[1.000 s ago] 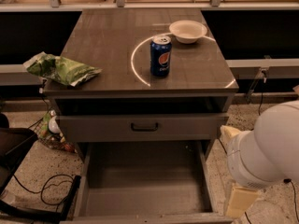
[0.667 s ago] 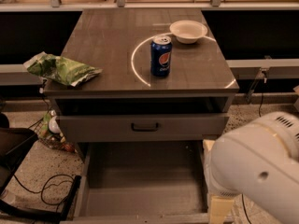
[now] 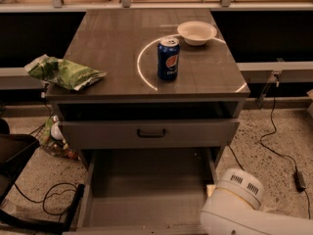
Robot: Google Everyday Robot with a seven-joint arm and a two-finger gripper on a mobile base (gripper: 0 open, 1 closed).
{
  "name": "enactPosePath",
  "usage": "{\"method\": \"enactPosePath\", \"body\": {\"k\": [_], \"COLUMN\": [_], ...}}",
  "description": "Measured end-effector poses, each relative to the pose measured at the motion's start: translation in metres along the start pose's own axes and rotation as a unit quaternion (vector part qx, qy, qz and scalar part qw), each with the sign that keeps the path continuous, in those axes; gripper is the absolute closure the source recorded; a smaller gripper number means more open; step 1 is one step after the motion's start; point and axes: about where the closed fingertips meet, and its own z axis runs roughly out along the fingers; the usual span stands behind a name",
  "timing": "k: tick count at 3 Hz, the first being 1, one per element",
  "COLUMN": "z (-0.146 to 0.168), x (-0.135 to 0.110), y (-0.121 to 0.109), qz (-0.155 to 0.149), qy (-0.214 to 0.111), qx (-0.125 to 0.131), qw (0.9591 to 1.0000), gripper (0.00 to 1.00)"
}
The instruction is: Close middle drawer
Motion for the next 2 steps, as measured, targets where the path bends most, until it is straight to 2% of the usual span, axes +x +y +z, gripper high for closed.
{"method": "enactPosePath", "body": {"k": [1,2], "z": [0.036,0.065], "x": [0.010,0.001], "y": [0.029,0.061], "qz": [0.015,0.016], "qy": [0.009,-0.018], "qx": [-0.025,-0.055], "qw": [0.9995,0.9982], "gripper": [0.17,0.41]}}
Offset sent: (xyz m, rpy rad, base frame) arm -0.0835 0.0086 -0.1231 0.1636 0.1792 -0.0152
